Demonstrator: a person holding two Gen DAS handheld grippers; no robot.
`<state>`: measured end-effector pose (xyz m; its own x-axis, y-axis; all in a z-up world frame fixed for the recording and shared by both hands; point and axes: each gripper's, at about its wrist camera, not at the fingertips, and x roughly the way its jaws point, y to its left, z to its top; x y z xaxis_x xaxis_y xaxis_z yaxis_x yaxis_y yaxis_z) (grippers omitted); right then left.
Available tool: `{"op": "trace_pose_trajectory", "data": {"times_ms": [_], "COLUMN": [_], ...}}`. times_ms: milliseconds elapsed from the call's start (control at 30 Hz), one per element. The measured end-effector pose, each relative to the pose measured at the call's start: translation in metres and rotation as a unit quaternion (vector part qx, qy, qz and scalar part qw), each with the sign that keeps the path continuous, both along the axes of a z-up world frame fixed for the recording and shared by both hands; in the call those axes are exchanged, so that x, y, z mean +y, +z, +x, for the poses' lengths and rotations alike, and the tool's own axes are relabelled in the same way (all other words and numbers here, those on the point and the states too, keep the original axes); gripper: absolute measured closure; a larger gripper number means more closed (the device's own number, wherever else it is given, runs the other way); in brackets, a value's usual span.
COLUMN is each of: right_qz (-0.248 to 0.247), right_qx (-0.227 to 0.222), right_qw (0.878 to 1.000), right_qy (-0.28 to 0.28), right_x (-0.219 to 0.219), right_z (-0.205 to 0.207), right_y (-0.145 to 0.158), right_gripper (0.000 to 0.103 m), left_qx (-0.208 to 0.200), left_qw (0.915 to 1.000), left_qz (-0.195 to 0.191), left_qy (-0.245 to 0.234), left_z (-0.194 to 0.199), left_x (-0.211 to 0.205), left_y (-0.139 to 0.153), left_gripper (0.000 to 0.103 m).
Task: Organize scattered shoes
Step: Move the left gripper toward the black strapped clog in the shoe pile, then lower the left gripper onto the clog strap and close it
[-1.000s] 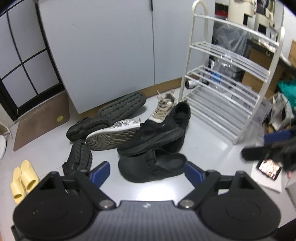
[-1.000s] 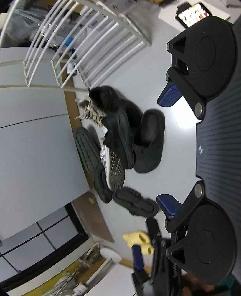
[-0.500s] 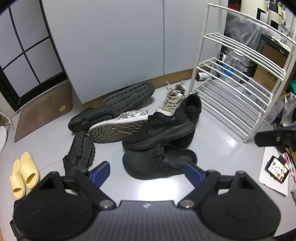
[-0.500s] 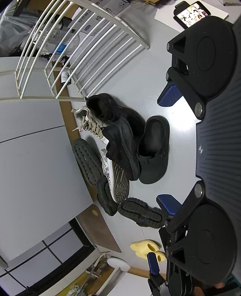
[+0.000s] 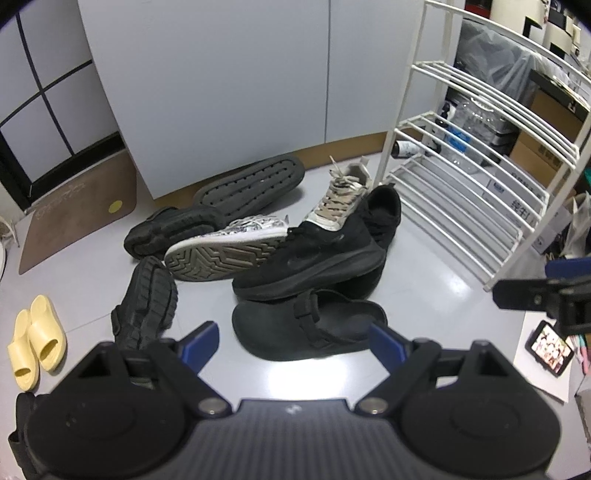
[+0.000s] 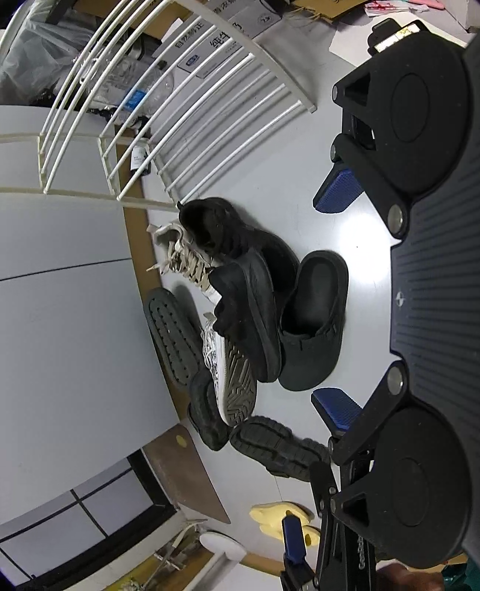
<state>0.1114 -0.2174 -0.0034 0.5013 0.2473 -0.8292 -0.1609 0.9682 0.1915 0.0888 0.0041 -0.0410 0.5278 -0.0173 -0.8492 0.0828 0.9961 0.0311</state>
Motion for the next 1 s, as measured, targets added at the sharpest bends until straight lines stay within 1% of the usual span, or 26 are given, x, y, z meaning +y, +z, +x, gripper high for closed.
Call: {"op": "trace_pose_trajectory", "data": {"times_ms": [100, 167, 233, 300, 400, 533, 733, 933, 1000], "right_qz": [-0.008, 0.007, 0.024, 0.011, -0.03, 0.002, 0.007, 0.009, 0.01], "right_qx": [-0.001, 0.012, 0.025, 0.02, 0.014, 0.036, 0.02, 0.002, -0.004], "right_qw": [1.0, 1.0, 0.999, 1.0, 0.999, 0.999, 1.0, 1.0, 1.0], "right_qy": [0.002, -0.006, -0.008, -0.001, 0.01, 0.0, -0.004, -0.008, -0.009], "right_x": [0.001, -0.002, -0.005, -0.003, 0.0, -0.001, 0.0, 0.002, 0.002], "right_z": [0.003, 0.015, 0.018, 0.019, 0.024, 0.029, 0.037, 0.044, 0.046], "right_y": [-0.003, -0.005, -0.008, -0.011, -0.018, -0.02, -0.023, -0.026, -0.027], "right_gripper": [0.0, 0.0, 0.0, 0.0, 0.0, 0.0, 0.0, 0.0, 0.0], "left_qx": [0.005, 0.012, 0.021, 0.027, 0.029, 0.026, 0.025, 0.014, 0.016], "left_qw": [1.0, 0.9999, 0.9996, 0.9993, 0.9993, 0.9995, 0.9996, 0.9988, 0.9989], "left_qz": [-0.001, -0.004, -0.008, -0.011, -0.011, -0.006, 0.008, 0.032, 0.026], "left_qy": [0.005, 0.008, 0.016, 0.021, 0.02, 0.014, -0.002, -0.036, -0.036], "left_z": [0.006, 0.009, 0.014, 0.02, 0.025, 0.034, 0.048, 0.054, 0.056], "left_x": [0.002, 0.003, 0.006, 0.008, 0.006, 0.002, -0.005, -0.015, -0.013], "left_y": [-0.006, -0.01, -0.016, -0.021, -0.024, -0.031, -0.045, -0.056, -0.059], "left_gripper": [0.013, 0.013, 0.013, 0.013, 0.013, 0.013, 0.013, 0.013, 0.013]}}
